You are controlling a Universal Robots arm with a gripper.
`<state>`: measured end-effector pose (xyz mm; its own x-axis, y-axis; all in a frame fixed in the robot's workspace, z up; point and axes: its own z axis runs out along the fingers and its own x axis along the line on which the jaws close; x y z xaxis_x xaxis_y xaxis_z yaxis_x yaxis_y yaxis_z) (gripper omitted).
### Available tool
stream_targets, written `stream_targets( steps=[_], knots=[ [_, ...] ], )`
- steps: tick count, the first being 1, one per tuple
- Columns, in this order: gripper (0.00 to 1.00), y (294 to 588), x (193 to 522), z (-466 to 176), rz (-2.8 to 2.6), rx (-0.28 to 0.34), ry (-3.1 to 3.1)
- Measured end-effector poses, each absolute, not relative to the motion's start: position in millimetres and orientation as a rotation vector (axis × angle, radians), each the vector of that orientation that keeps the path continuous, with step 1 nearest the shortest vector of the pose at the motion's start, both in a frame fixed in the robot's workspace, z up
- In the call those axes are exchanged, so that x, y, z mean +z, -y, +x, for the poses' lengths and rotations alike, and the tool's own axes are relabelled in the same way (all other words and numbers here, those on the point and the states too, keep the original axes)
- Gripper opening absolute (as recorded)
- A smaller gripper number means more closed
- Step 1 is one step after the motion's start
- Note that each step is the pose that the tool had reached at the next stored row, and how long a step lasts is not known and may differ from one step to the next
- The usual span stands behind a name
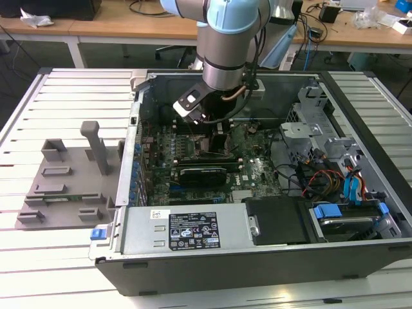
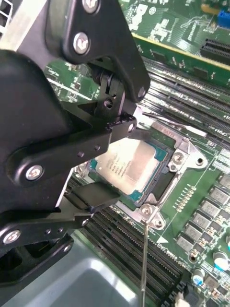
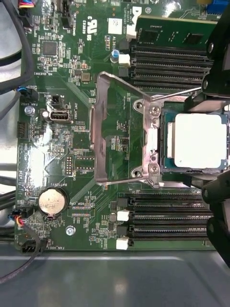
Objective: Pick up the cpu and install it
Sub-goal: 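Place the cpu into insertion slot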
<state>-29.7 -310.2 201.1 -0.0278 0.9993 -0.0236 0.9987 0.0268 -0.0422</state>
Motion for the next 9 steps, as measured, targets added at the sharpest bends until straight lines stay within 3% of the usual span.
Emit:
stream_targets(
  steps=[7, 9],
  knots=[
    [0.6, 310.1, 213.5, -29.7, -2.182, 0.074, 2.242],
    [0.41, 310.2, 215.2, -29.7, -2.182, 0.075, 2.243]
  ],
)
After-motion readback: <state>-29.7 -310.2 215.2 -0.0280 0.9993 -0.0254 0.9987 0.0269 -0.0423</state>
